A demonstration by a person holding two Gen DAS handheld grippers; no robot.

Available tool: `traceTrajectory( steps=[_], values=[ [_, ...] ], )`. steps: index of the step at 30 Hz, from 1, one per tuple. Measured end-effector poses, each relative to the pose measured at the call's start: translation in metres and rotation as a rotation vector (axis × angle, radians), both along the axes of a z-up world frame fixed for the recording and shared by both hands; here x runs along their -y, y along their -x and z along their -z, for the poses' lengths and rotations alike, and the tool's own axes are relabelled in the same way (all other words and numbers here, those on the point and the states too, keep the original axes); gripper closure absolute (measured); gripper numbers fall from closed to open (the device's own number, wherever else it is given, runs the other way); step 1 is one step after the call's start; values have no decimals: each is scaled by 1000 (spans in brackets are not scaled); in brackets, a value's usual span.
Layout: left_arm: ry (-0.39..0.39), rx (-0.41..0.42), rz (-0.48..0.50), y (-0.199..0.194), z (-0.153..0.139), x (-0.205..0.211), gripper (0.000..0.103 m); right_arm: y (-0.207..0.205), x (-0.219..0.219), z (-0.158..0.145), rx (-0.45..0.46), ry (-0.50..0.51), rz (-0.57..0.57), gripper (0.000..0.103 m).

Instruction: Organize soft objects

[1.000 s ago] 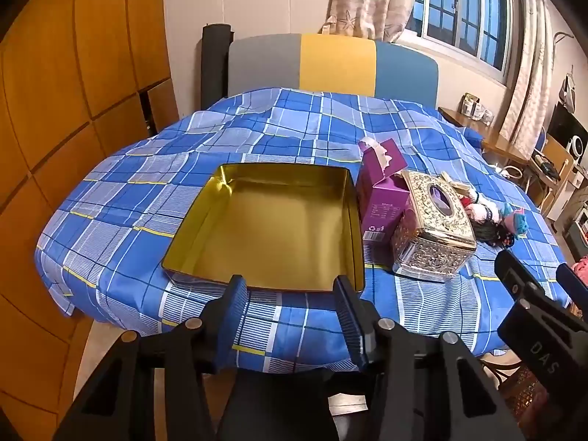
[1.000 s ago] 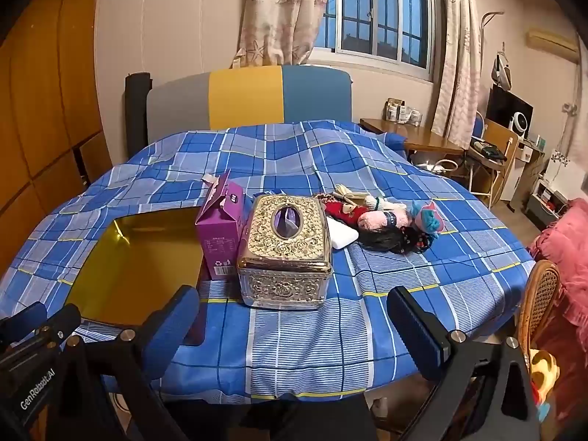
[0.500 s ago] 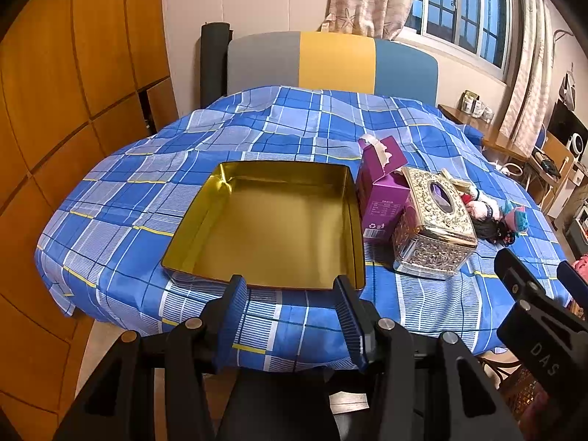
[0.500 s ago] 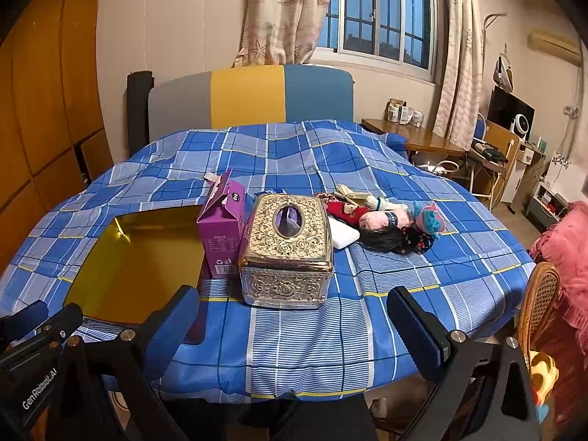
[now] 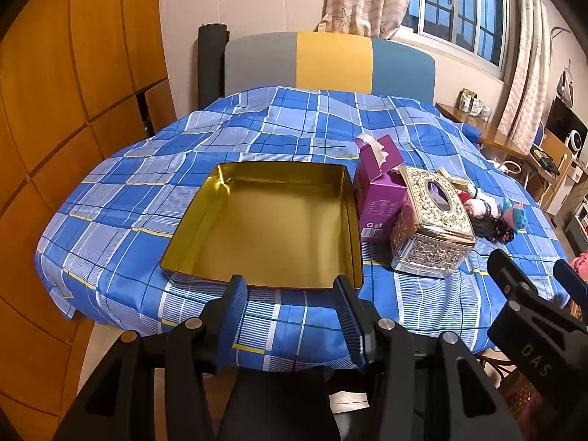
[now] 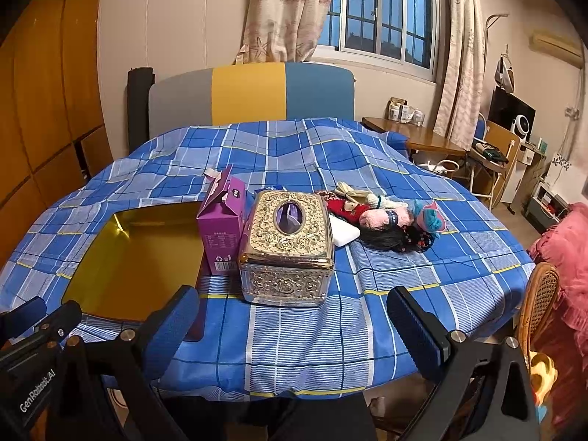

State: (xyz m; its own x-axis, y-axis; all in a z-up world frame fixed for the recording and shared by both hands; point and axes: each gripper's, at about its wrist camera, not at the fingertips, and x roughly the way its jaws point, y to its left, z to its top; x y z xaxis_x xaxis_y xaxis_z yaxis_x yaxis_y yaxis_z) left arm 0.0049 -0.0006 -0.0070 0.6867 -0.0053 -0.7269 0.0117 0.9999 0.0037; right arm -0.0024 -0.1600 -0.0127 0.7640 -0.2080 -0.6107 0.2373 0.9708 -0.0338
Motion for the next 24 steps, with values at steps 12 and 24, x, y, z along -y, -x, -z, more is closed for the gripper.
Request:
traceTrajectory(
  steps=[12, 24],
  values=[
    [-1, -10, 4, 0, 3, 1, 54, -6, 3, 7, -26, 9, 10, 0],
    [44, -73, 31, -13, 15, 4, 53, -13, 18, 8, -29, -23, 30, 0]
  ],
)
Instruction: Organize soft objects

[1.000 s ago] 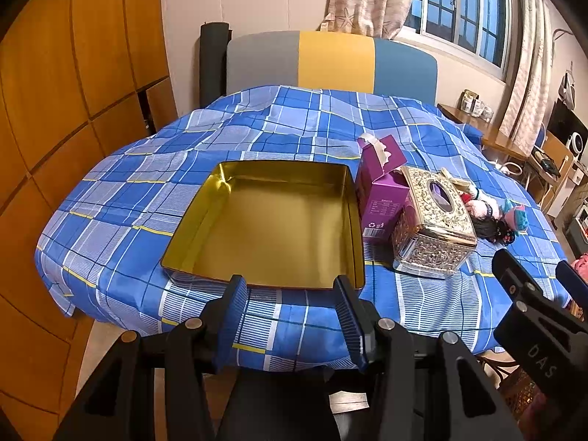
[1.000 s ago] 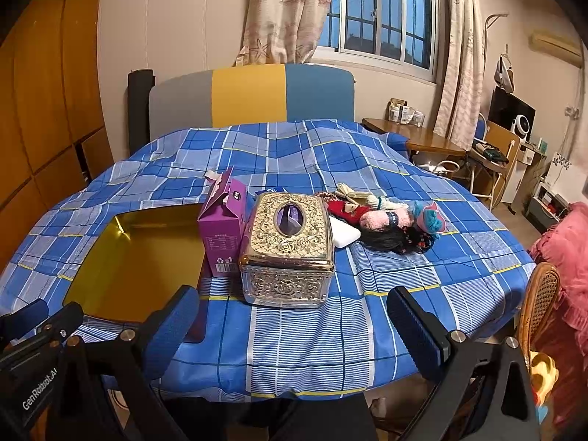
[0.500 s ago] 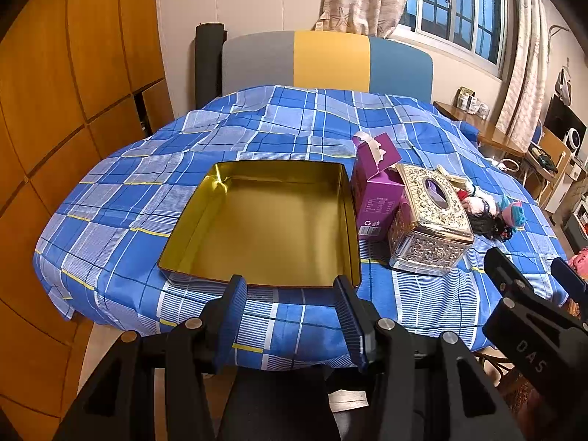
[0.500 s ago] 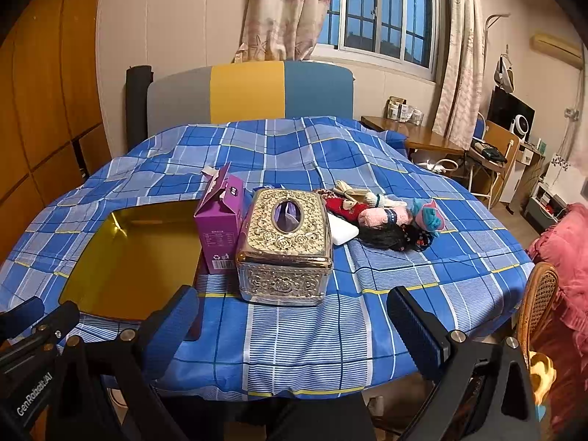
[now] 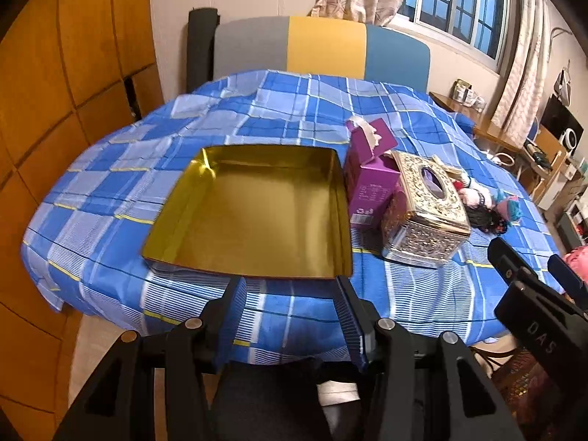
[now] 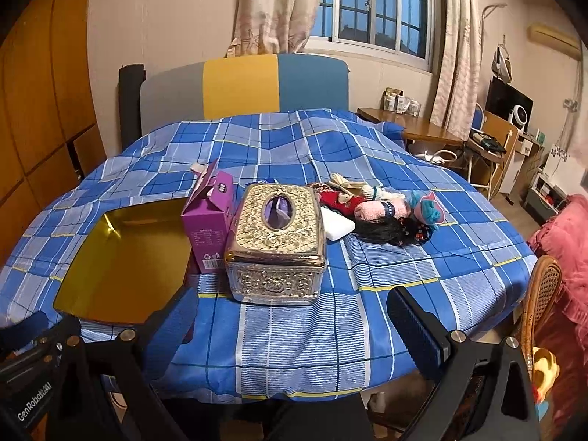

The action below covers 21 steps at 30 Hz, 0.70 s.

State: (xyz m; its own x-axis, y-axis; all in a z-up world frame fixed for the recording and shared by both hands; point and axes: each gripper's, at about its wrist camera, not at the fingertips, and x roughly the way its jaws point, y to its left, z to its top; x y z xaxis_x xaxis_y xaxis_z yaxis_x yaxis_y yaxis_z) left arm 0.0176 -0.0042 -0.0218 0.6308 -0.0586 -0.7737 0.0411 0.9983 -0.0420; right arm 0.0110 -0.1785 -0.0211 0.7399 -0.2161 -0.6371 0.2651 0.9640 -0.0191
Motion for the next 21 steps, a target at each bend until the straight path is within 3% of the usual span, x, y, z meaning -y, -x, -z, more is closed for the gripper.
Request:
traceTrajectory(
  steps=[10, 16, 21],
  values=[
    [-31, 3, 34, -6, 3, 12, 53, -7, 7, 4, -2, 0, -1, 0],
    [265, -95, 177, -18, 25, 3, 53, -17, 30, 13, 3, -35, -13, 0],
    [359, -204, 229, -29, 43, 12, 53, -34, 66, 31, -40, -121, -57, 0]
  ],
)
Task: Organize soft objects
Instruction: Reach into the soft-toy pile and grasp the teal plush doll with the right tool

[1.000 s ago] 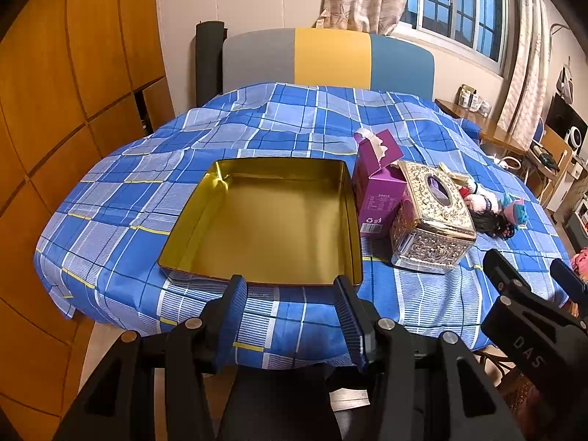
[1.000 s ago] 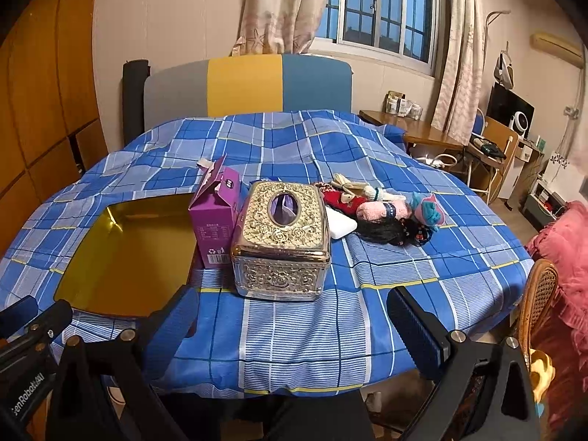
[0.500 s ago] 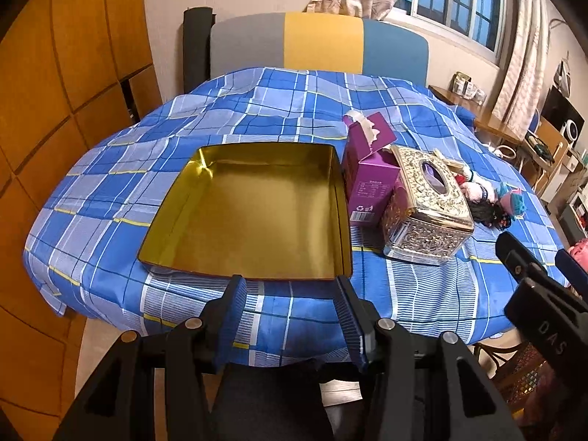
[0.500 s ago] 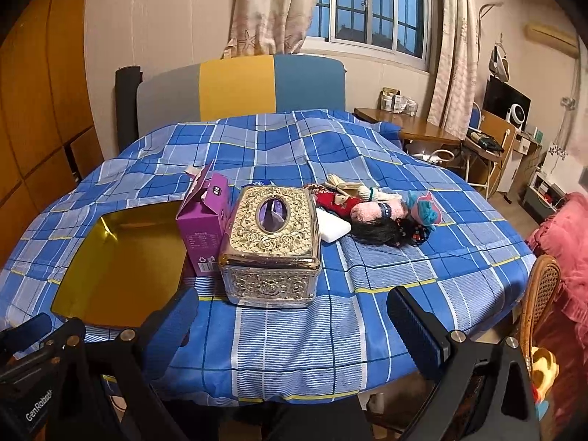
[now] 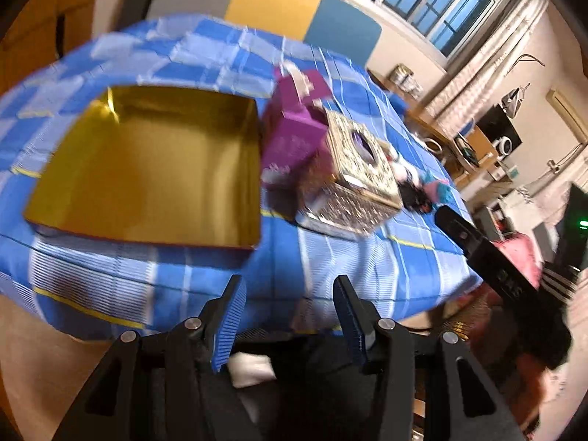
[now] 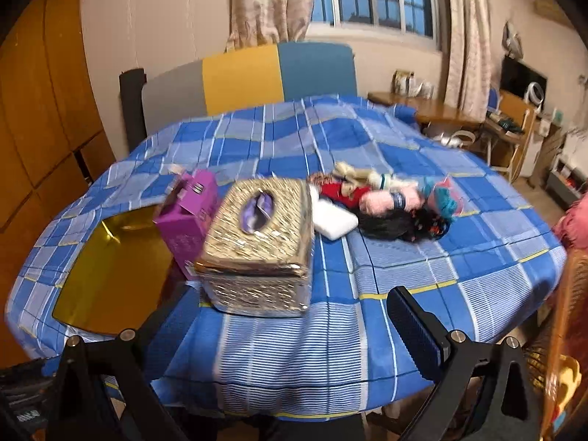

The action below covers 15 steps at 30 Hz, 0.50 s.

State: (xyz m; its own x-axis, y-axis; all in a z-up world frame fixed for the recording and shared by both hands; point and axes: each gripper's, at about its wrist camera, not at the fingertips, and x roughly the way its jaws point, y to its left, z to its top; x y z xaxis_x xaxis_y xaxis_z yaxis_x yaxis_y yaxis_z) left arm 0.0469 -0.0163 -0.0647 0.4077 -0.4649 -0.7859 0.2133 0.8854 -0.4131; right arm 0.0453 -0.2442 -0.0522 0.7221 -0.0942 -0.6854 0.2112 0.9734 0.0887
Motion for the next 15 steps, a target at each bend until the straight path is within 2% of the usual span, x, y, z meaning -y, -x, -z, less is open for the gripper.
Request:
traceTrajectory(
  steps=[3, 5, 8, 10, 11, 15],
  values=[
    [34, -15, 27, 0, 5, 9, 53, -8, 36, 17, -48, -54, 28, 0],
    [-6, 11, 51, 1, 4, 17, 53, -13, 65, 26, -74, -49, 79, 0],
    [-20, 25, 122, 1, 6, 31, 53, -22, 118, 31, -71, -14, 175, 1],
    [-1, 3, 166, -2, 9, 41, 53, -32, 154, 33, -59, -7, 219, 7],
    [-4, -2, 182, -3, 10, 44, 53, -39, 172, 33, -57, -14, 232, 10],
    [4, -9, 264, -3, 12, 67, 51, -71, 224, 36, -50, -24, 238, 11]
  ],
)
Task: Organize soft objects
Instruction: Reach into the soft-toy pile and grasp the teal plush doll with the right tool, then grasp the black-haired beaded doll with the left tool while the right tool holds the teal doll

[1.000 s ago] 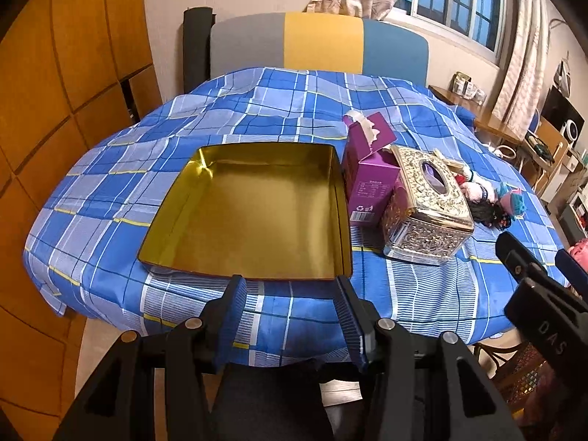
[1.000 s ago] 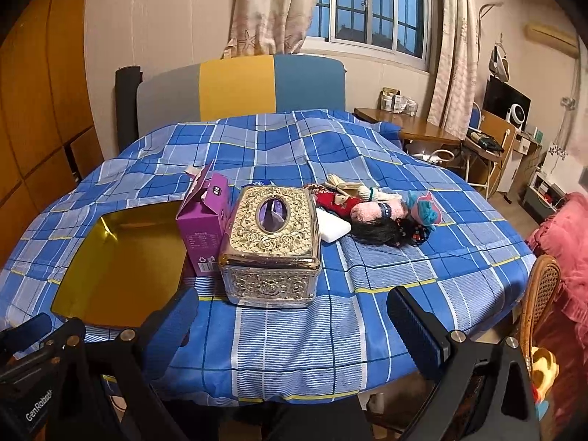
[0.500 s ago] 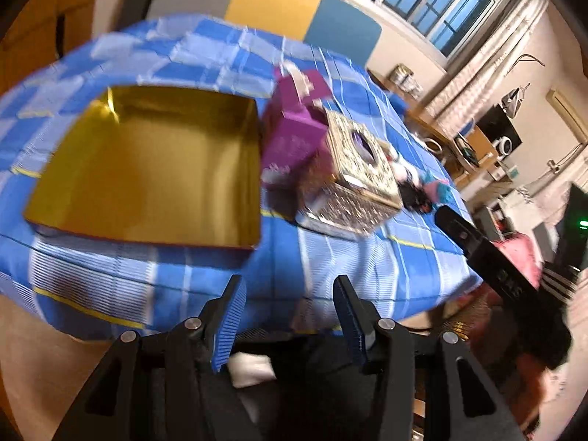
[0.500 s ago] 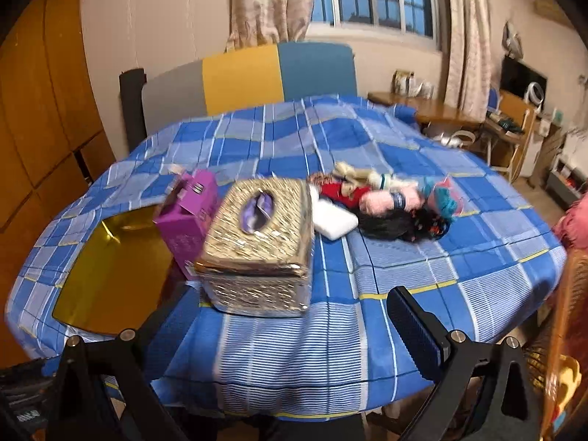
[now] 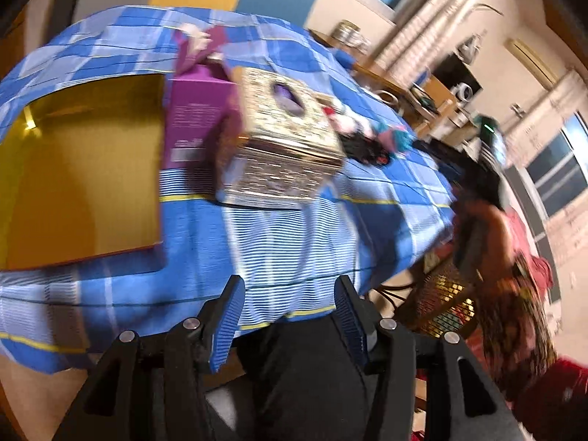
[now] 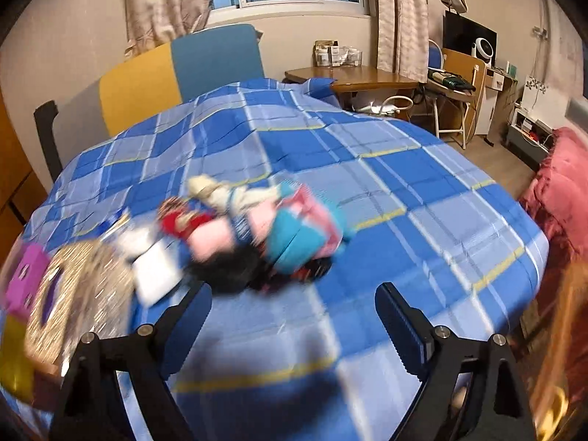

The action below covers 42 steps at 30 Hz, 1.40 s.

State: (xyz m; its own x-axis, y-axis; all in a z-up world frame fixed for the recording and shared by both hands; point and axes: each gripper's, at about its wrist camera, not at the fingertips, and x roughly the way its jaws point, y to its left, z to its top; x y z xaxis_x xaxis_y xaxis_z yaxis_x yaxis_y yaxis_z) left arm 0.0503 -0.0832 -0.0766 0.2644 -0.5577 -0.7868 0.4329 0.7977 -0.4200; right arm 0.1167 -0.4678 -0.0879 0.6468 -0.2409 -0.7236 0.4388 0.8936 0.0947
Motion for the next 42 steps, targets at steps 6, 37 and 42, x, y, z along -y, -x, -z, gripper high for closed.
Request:
traceTrajectory(
  steps=[6, 37, 42],
  values=[
    [-7, -3, 70, 0, -3, 24, 42, -55, 51, 22, -40, -42, -56, 11],
    [-295, 200, 341, -111, 10, 284, 35, -54, 129, 40, -39, -211, 144, 71],
    [-425, 207, 288, -163, 48, 317, 36, -53, 133, 39, -40, -194, 162, 71]
  ],
)
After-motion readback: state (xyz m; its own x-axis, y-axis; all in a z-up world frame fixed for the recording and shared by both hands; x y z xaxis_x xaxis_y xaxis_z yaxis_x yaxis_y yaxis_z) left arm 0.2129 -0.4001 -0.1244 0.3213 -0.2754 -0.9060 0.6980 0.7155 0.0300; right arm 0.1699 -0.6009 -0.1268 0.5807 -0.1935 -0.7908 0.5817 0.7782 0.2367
